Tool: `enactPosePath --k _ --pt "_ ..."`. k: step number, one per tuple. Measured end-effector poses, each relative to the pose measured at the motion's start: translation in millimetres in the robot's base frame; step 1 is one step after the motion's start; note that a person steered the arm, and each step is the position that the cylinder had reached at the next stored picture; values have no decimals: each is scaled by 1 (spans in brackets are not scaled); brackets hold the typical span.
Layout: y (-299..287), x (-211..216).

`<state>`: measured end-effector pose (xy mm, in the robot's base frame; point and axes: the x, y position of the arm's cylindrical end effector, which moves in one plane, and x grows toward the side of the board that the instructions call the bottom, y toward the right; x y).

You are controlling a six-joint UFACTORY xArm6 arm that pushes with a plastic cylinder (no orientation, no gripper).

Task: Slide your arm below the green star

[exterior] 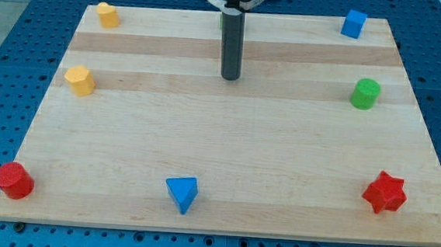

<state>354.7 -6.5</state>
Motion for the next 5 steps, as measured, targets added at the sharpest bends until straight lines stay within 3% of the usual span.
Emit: enactPosePath --k 5 --pt "-5 -57"
